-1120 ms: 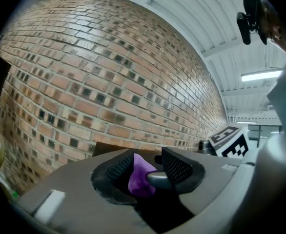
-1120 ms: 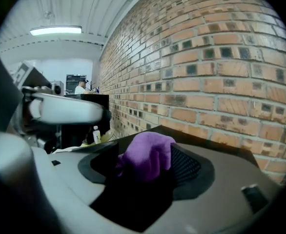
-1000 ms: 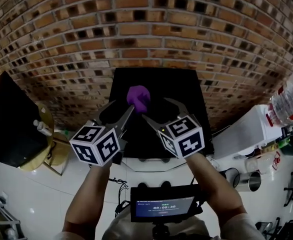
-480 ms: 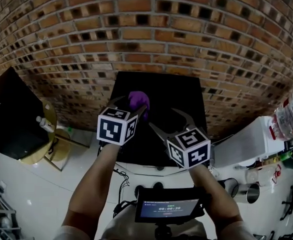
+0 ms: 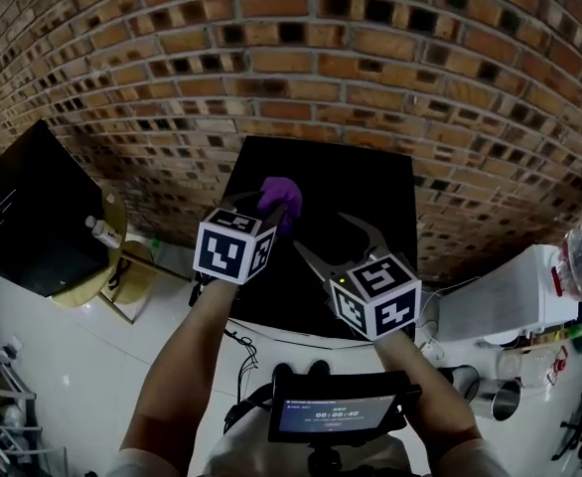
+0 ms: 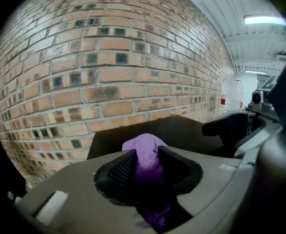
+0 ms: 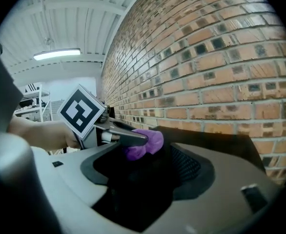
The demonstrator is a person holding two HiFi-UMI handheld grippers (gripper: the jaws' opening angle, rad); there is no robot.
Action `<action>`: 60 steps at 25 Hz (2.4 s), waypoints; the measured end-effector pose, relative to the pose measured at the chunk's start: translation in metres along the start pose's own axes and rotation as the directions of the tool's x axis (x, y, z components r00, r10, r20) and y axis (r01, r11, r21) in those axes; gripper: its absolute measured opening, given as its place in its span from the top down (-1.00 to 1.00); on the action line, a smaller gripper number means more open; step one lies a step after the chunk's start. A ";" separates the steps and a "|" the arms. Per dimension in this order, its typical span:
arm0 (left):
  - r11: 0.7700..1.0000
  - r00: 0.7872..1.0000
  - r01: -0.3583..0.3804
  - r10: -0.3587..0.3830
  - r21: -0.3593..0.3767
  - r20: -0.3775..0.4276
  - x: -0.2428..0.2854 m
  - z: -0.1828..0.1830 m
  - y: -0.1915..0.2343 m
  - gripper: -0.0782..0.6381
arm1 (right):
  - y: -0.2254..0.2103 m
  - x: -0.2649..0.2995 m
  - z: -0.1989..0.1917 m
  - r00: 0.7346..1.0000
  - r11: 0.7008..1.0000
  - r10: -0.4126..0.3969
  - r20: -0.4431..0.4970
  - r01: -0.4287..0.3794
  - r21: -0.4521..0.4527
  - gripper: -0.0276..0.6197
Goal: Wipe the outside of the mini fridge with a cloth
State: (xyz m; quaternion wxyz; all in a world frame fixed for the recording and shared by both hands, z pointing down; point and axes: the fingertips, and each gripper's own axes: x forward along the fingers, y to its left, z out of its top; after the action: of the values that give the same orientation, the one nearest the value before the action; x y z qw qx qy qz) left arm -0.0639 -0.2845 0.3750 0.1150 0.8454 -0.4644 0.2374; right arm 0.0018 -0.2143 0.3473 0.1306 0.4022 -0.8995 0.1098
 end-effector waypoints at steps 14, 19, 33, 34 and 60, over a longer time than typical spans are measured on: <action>0.989 0.989 0.136 -0.131 -0.064 0.074 -0.010 0.007 0.000 0.54 | 0.001 0.002 0.001 1.000 1.000 0.015 -0.010 -0.015 -0.001 -0.03; 0.958 0.956 0.256 -0.231 -0.130 0.180 -0.026 0.013 0.008 0.55 | -0.003 -0.003 0.003 1.000 1.000 -0.018 0.016 0.018 0.006 0.32; 0.757 0.836 0.418 -0.103 -0.502 0.540 -0.051 0.004 0.146 0.55 | 0.048 0.062 0.033 0.997 0.992 -0.055 0.051 0.060 -0.110 0.48; 0.748 0.837 0.417 -0.094 -0.516 0.540 -0.046 0.002 0.154 0.54 | 0.051 0.068 0.034 0.997 0.992 -0.054 0.055 0.060 -0.110 0.48; 0.632 0.826 0.473 -0.074 -0.614 0.559 0.072 0.006 0.188 0.53 | 0.042 0.090 0.049 0.986 0.994 -0.103 0.133 0.104 -0.008 0.48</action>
State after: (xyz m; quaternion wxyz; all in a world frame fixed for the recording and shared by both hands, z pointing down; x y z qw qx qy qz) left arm -0.1871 -0.4421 0.4015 0.3588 0.8204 -0.3933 -0.2085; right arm -0.0954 -0.2642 0.3267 0.0793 0.4538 -0.8848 0.0695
